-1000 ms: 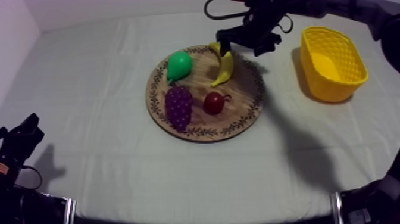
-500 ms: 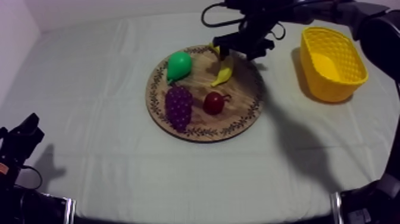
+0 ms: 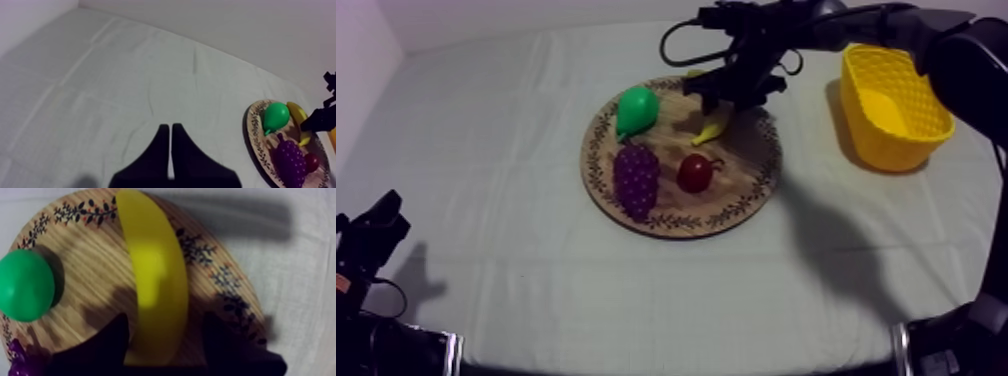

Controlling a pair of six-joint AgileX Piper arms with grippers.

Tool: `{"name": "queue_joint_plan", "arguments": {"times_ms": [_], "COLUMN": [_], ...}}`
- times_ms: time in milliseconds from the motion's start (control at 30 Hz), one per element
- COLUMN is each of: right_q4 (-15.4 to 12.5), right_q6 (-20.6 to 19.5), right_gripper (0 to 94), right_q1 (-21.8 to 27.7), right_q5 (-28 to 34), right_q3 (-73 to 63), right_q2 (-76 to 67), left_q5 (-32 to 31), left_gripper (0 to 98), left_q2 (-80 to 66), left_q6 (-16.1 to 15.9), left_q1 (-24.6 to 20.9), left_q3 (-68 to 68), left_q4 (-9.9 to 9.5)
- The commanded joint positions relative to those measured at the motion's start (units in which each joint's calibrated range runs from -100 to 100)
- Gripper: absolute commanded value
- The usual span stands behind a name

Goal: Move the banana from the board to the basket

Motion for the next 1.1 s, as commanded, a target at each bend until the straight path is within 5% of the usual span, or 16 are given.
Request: {"name": "queue_joint_plan", "arguments": {"times_ms": [0, 300, 1067], "right_q4": [-0.3, -0.7, -3.2], "right_q6": [0.9, 1.4, 4.6], "right_gripper": [34.5, 16.0, 10.9], "right_q1": [0.1, 0.6, 5.4], "right_q5": [0.0, -0.6, 12.1], "right_q3": [-0.1, 0.0, 3.4], "right_q2": [0.1, 0.4, -19.2], "left_q5": [0.0, 0.0, 0.0], "left_gripper": [0.1, 0.1, 0.1], "left_q2": [0.0, 0.0, 0.0], "left_q6": [0.0, 0.0, 0.0], "left_q1": [0.0, 0.0, 0.0], "left_q3": [0.0, 0.0, 0.0], "left_q4": [0.01, 0.01, 0.01]}}
